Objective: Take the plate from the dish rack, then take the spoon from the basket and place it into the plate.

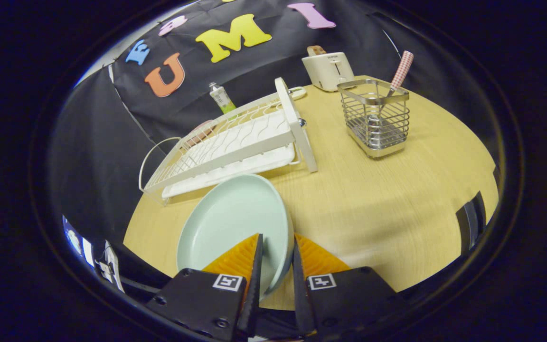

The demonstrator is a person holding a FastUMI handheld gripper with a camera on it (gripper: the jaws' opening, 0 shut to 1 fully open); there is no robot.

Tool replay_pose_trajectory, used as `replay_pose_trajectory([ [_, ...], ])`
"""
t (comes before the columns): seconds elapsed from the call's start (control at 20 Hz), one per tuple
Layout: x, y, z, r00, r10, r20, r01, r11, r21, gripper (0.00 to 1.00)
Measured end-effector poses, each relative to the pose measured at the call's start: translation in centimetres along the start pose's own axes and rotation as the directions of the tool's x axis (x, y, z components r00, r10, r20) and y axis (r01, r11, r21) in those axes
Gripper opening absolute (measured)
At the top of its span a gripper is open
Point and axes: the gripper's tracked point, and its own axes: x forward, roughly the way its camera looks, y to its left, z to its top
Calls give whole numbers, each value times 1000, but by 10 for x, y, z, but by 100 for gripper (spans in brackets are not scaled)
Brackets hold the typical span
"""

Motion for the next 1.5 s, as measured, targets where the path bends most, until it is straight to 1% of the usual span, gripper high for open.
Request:
replay_pose_trajectory([
  [0.15,0,-25,11,994,-71,77,74,996,-39,42],
  [0.2,1,-27,12,994,-61,89,66,997,-51,43],
  [0.3,-5,-33,22,988,-44,149,54,997,-61,59],
  [0.35,-11,-39,31,979,-52,195,68,995,-74,67],
  [0.45,-25,-58,54,940,-100,328,142,984,-108,87],
  [0.5,-31,-64,63,917,-119,381,181,975,-132,95],
  [0.65,-50,-79,89,858,-144,493,263,947,-183,100],
  [0.7,-54,-86,98,842,-151,517,277,944,-176,100],
  [0.85,-65,-113,126,820,-180,543,286,951,-117,100],
  [0.95,-74,-138,154,789,-218,574,322,943,-85,100],
  [1.0,-75,-145,167,779,-217,588,325,942,-84,100],
  [1.1,-71,-154,188,782,-197,591,304,949,-87,100],
  [1.15,-66,-156,197,790,-174,588,278,956,-90,100],
  [1.2,-60,-156,201,804,-150,575,249,964,-96,98],
  [1.25,-55,-159,208,806,-141,575,231,969,-85,95],
  [1.35,-47,-171,224,790,-169,589,242,969,-47,88],
  [1.4,-43,-167,228,790,-146,596,227,972,-63,85],
  [1.5,-36,-171,237,771,-176,613,265,962,-58,52],
])
